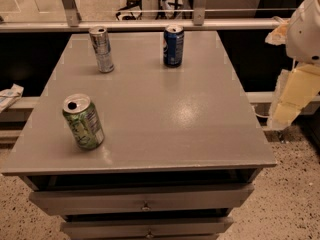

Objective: Pick green can

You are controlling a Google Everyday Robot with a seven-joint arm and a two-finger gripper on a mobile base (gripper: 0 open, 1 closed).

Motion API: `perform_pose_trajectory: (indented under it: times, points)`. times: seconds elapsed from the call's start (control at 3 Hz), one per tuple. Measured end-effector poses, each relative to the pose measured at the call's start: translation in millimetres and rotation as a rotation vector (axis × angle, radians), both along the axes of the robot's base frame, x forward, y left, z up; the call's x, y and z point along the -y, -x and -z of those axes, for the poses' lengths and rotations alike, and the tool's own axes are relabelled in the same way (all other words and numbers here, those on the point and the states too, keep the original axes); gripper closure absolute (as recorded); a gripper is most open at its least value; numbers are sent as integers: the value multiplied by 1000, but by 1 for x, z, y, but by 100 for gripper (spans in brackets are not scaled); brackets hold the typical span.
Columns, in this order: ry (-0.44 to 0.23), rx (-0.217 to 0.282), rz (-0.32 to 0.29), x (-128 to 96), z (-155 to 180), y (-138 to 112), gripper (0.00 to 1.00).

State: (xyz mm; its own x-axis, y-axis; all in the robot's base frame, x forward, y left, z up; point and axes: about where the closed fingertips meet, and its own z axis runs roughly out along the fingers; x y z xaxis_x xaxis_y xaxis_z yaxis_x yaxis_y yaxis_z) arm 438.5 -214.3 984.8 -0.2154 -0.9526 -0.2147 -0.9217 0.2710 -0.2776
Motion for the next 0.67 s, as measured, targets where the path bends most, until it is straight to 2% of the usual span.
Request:
perform_pose_trajectory:
  times: [0.33,0.67]
  points:
    - [0,0,0,0,0,0,0]
    - [-39,1,-11,-17,7,-6,0]
